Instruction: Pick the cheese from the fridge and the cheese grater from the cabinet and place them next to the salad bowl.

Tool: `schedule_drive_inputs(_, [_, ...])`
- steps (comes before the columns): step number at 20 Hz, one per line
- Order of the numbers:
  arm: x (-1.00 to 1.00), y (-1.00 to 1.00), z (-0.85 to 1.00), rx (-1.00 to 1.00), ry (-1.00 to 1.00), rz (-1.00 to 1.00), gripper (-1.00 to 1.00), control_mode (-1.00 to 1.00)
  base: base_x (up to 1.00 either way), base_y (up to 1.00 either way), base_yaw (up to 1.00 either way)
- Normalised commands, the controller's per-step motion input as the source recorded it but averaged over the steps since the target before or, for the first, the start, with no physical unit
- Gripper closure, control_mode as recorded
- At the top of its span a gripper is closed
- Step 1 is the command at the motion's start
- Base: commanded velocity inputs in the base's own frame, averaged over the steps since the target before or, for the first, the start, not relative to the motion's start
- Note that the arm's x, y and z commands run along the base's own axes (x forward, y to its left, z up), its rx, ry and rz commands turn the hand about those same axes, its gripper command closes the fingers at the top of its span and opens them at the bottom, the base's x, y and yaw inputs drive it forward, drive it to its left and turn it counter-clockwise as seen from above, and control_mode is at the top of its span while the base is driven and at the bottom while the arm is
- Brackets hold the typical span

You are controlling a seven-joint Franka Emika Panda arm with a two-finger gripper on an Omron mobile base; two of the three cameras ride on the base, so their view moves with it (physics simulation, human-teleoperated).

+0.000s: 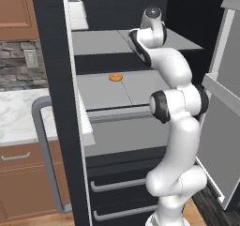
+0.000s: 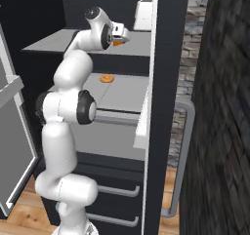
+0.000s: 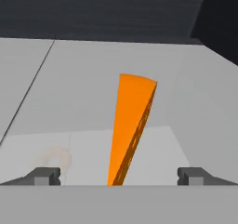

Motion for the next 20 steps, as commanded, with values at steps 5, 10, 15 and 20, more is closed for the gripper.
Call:
schedule_drive_inputs(5, [0.41, -0.17, 0.00, 0.03, 0.04, 0.00, -1.00, -1.00, 0.00, 0.00, 0.00])
schedule_drive_inputs(10, [0.31, -0.24, 0.00, 0.03, 0.02, 0.00, -1.00, -1.00, 0.00, 0.00, 0.00])
schedule_drive_inputs(15, [0.24, -0.18, -0.14, 0.01, 0.00, 0.00, 1.00, -1.00, 0.00, 0.00, 0.00])
schedule_drive_inputs(20, [0.19, -0.30, -0.36, 0.03, 0.00, 0.00, 1.00, -1.00, 0.00, 0.00, 0.00])
